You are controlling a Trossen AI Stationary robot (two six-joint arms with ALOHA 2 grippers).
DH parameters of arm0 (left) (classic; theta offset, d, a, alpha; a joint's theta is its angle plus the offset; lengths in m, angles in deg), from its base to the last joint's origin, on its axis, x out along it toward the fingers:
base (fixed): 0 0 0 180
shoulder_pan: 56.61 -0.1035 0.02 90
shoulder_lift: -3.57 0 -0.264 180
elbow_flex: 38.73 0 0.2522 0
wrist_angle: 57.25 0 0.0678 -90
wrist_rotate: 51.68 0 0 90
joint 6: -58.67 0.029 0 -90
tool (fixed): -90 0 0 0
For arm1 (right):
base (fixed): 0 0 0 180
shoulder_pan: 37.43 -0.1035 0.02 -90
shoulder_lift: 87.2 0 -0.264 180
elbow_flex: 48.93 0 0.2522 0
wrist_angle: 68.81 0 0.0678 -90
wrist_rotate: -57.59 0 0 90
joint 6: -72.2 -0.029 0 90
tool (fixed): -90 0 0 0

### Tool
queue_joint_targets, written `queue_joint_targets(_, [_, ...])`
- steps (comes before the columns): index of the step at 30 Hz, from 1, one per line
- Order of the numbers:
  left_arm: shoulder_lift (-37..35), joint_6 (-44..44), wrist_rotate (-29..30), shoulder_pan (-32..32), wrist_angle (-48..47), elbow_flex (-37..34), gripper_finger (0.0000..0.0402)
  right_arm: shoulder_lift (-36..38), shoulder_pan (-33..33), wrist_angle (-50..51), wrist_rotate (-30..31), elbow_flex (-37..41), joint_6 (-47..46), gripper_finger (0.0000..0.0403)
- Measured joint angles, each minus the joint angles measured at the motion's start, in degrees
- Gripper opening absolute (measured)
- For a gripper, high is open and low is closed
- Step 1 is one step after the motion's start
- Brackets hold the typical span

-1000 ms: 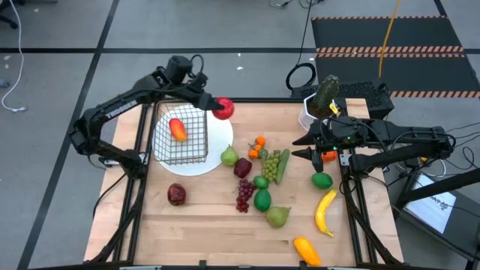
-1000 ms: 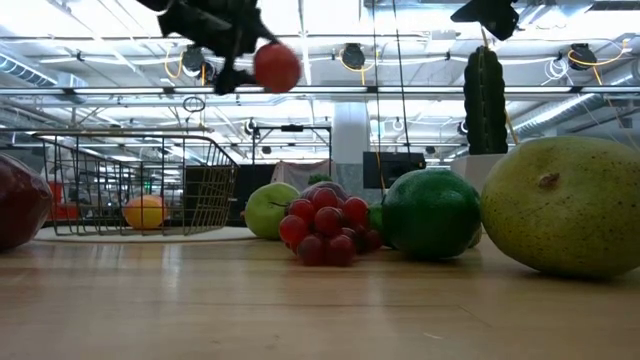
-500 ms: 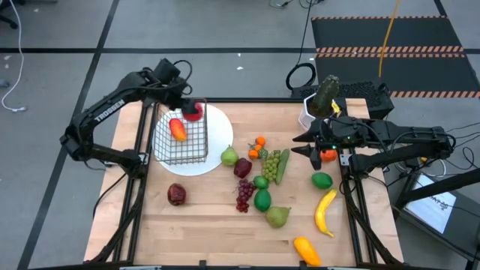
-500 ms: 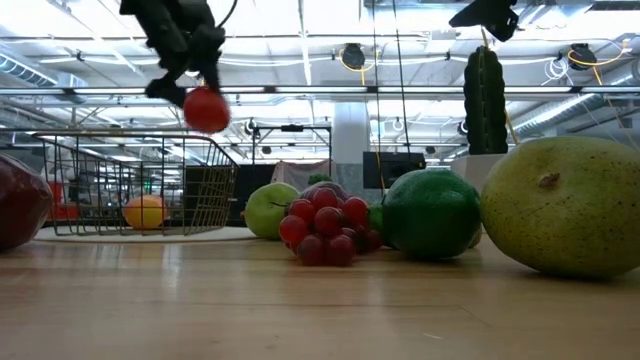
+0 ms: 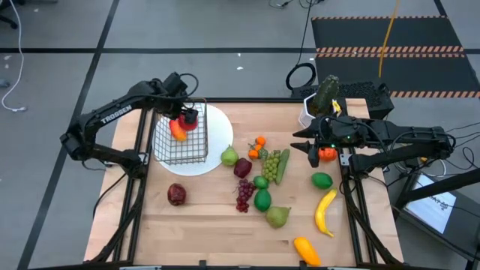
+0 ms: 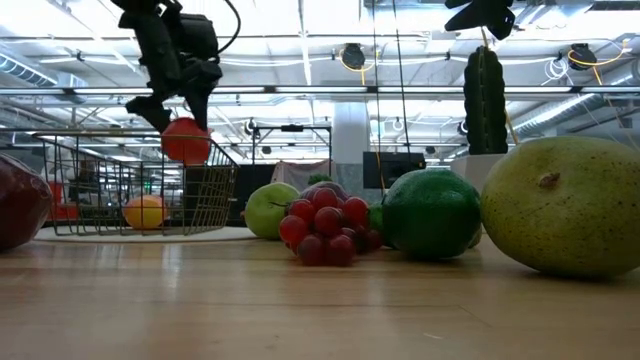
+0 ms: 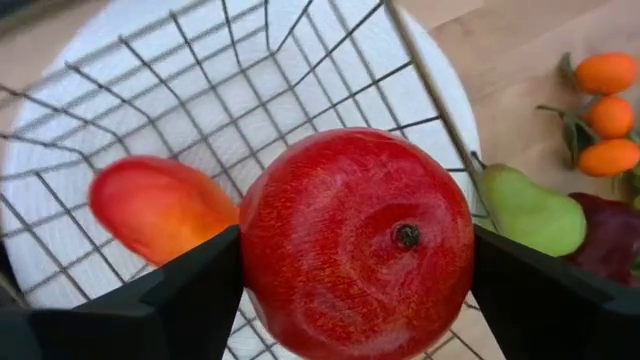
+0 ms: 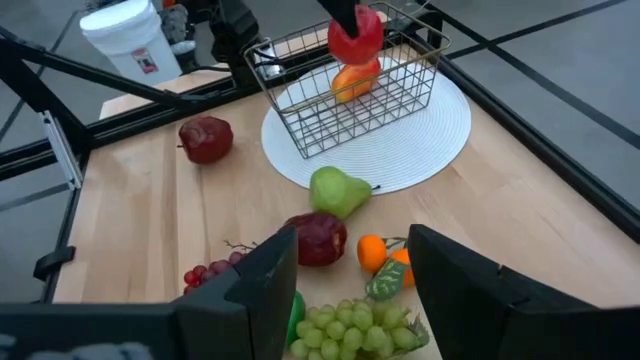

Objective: Build produce basket
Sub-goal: Put the red apple into the wire basket

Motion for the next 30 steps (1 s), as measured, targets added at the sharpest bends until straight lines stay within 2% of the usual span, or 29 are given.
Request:
queue_joint_targets(11, [0.0,-3.3,1.7,0.6,6.4,-5.0,0.0344,0.0,0.0,0.0,0.0,0.0,-0.1,0.0185])
queue_joint_targets(22, [0.0,-9.7,6.2,1.3,22.8,-12.6,0.0344,0.0,0.0,0.0,0.0,0.0,-0.1,0.0185])
queue_joint_targets(30, [0.0,-9.1,11.6,1.3,24.1,-13.2,0.0345,0.0,0.0,0.0,0.0,0.0,-0.1,0.0185])
